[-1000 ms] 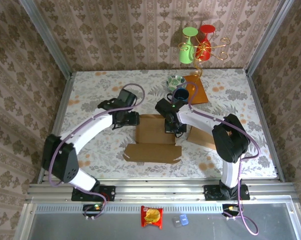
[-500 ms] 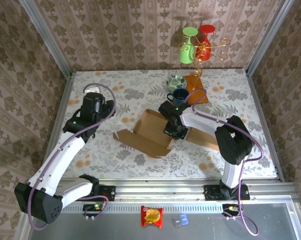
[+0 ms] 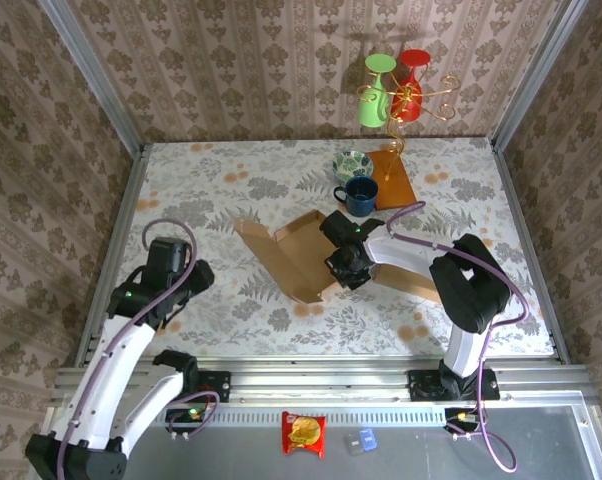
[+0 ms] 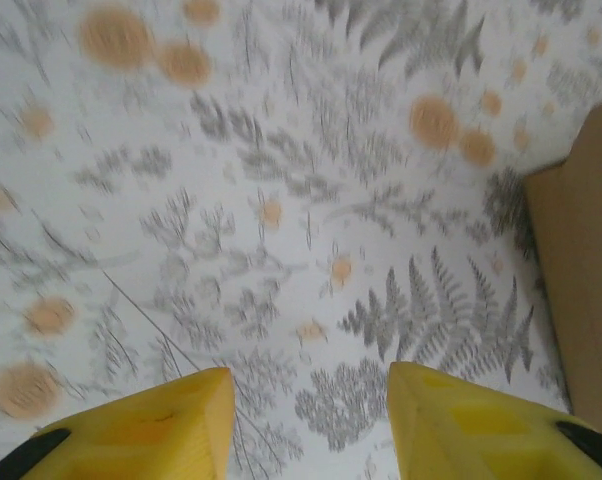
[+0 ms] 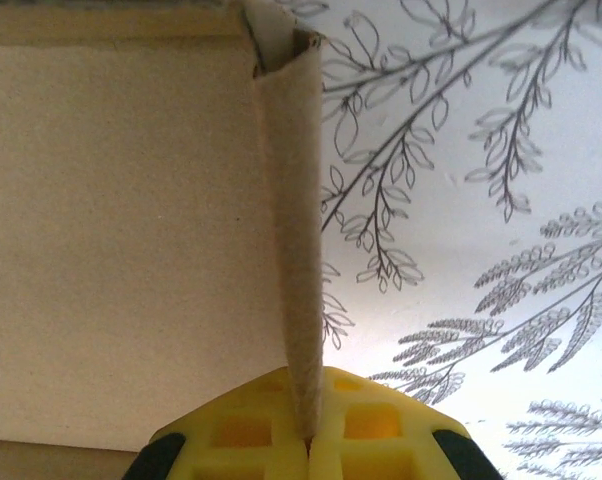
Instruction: Fold the paper box
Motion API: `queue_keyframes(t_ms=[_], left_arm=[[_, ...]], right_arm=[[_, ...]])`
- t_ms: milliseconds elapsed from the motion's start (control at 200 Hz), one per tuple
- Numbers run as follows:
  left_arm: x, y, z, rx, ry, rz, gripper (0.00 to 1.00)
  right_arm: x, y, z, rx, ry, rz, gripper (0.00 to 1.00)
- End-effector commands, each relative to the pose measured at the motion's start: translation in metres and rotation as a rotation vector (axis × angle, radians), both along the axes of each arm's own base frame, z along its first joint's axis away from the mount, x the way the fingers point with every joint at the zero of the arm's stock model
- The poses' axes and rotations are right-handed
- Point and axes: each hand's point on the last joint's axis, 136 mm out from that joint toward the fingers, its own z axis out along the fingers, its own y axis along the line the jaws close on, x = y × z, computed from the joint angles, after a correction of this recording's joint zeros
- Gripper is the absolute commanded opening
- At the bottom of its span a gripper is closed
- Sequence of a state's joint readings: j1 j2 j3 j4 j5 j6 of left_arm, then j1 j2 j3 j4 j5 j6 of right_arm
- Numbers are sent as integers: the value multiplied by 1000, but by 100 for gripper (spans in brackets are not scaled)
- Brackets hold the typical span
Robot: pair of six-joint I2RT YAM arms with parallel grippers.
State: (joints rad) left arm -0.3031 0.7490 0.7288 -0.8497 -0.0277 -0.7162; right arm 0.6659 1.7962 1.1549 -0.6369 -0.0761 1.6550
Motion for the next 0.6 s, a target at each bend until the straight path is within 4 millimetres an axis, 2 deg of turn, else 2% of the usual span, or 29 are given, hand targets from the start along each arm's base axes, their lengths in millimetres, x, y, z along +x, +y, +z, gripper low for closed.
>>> queue_keyframes(t_ms=[0,150,275,405,530,595], left_arm=[[-3,-44,-26,-238,98,-77,45],[33,-76,-30,-367,30,-115,44],[56,-96,-35,-393,40,-170,44],[69,-107,-41,-379,60,-205,44],[78,-110,-43,-367,55,-207,44],[81,-111,-45,-359,62,-215,44]], right_arm=[[-11,13,2,65,36,-111,0],[-20,33,3,102,62,-139,0],[-25,39,1,109,79,-153,3],[-26,44,6,128,73,-140,23],[-24,45,21,150,36,-98,45],[-21,46,33,171,-7,-44,52]])
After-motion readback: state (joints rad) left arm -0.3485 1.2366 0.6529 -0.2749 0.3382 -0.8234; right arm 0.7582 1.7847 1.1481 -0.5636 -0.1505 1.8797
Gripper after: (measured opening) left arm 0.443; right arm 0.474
